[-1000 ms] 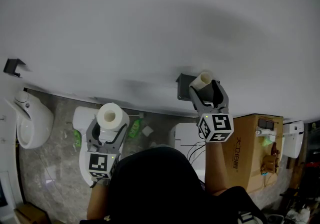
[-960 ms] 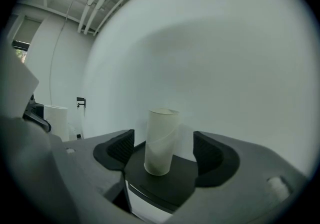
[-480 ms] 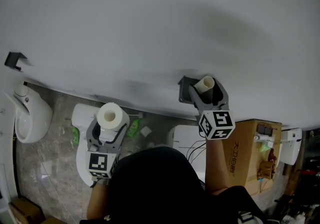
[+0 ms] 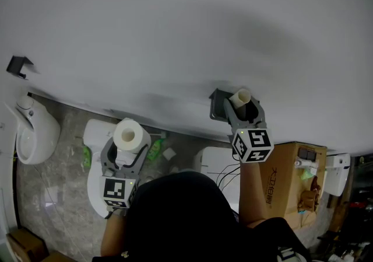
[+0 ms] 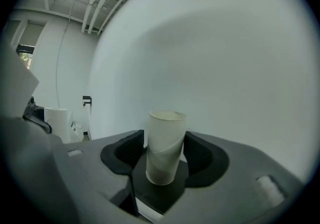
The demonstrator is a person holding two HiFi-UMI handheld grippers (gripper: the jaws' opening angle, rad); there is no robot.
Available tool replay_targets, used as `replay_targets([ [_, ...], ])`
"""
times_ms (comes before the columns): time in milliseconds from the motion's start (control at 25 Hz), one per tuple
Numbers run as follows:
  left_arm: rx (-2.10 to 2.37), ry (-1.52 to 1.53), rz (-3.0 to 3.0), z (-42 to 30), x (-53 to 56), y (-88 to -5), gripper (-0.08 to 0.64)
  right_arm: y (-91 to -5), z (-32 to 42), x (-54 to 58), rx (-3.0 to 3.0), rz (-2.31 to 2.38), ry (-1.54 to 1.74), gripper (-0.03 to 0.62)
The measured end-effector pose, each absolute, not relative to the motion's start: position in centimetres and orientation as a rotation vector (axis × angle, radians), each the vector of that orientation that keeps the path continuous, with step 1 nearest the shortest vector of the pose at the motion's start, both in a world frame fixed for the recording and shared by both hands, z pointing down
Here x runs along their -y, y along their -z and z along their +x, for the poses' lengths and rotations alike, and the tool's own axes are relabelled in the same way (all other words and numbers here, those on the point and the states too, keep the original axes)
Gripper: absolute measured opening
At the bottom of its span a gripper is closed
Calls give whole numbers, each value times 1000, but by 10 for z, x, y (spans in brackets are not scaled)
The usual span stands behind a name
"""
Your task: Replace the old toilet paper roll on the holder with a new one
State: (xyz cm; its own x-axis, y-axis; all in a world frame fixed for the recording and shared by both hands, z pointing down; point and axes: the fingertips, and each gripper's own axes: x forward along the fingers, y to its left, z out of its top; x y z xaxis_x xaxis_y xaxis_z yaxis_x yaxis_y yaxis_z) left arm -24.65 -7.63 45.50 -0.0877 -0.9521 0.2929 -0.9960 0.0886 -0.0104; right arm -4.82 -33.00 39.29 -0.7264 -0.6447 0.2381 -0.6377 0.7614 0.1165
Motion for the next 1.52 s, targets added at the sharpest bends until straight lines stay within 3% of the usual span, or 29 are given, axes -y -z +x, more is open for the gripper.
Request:
replay_targets([
  [240,2155,-307,1983,-247,65,-456,376,-391,-48,326,2695,1024,43,209],
  [1520,1881,-352,2272,-204,52,-455,376,-384,28,219,2670,1251,-53,209],
])
